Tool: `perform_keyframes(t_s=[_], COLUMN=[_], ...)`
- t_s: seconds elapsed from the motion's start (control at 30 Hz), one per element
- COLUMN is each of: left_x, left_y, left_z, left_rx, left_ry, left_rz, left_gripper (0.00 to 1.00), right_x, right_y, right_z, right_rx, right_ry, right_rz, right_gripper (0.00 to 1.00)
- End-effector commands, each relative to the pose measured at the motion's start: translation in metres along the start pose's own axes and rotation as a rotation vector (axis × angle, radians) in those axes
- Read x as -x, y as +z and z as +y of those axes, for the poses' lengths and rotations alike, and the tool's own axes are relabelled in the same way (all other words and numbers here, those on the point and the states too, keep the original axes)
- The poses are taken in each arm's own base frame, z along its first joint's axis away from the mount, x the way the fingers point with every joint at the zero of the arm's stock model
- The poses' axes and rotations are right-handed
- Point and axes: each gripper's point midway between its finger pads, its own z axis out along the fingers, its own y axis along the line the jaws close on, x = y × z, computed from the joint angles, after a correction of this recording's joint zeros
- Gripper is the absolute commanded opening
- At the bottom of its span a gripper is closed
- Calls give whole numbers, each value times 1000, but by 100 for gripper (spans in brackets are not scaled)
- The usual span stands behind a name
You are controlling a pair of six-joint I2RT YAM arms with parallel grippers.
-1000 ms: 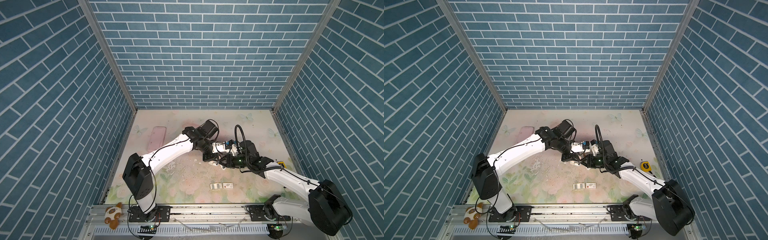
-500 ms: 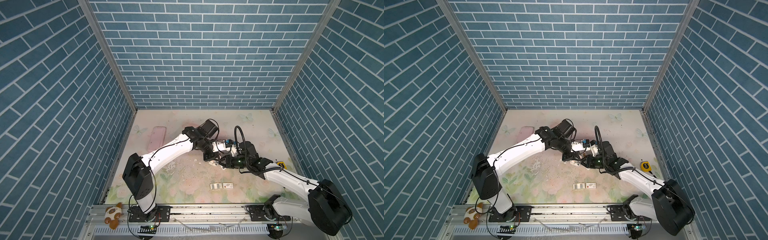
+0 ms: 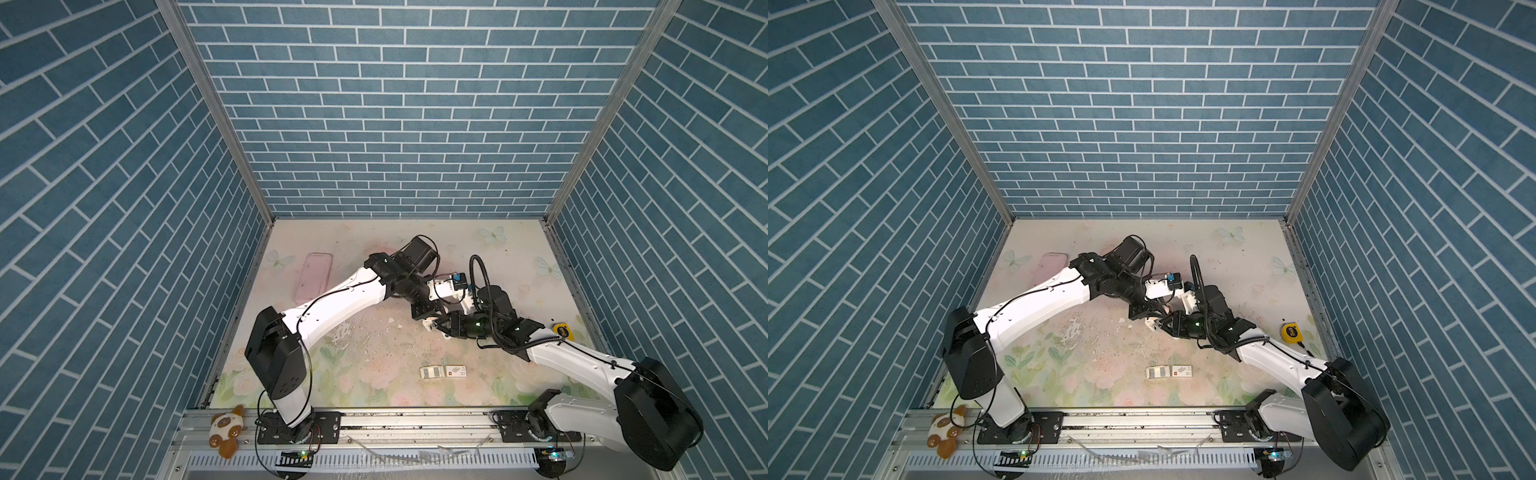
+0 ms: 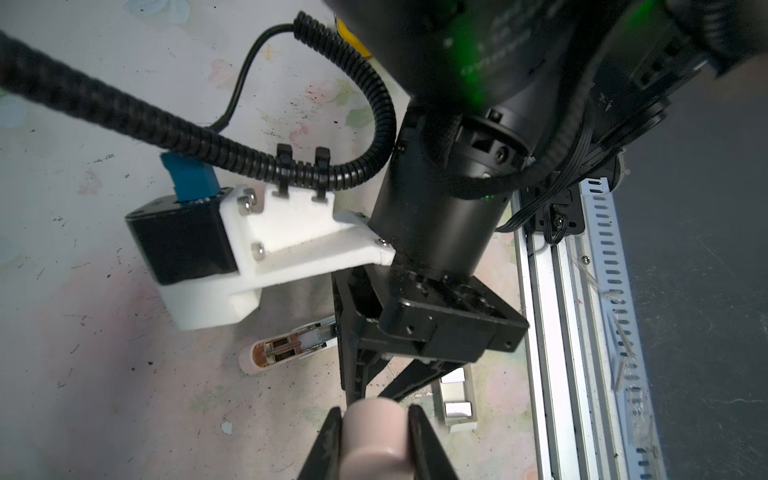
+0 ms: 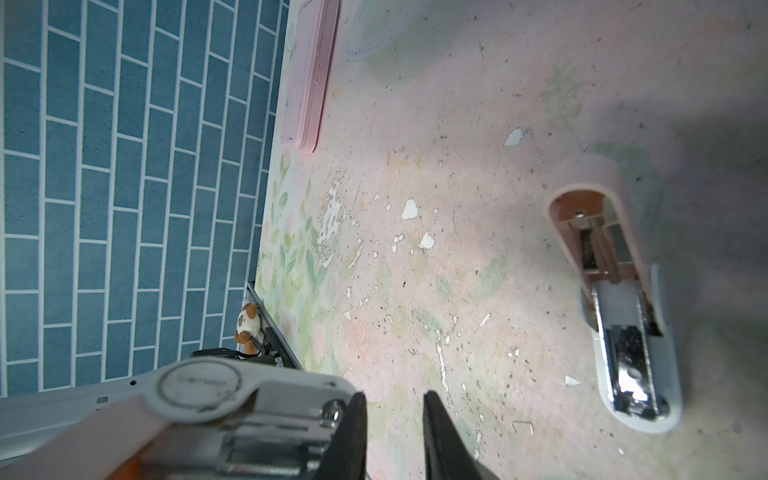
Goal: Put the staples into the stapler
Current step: 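Close the right gripper on the small stapler part beside the left gripper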
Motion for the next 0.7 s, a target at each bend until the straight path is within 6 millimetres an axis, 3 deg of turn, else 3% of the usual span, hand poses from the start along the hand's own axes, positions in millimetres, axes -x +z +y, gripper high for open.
perform_keyframes(t_s=[0.0,0.33,0.67], left_x=[13,11,0], left_y=[5,10,7], left_z=[5,4,2], left_rx=[5,-6,6], left_ry=[8,-16,18], left_rz=[-40,-48,-7], left_gripper=[2,2,1], right_x=[9,9,4], right_y=[1,6,0], right_z=[28,28,9], right_rx=[104,114,13], right_ry=[-46,-41,-30], right_rz=[-29,-31,-44], right_gripper=[25,26,29])
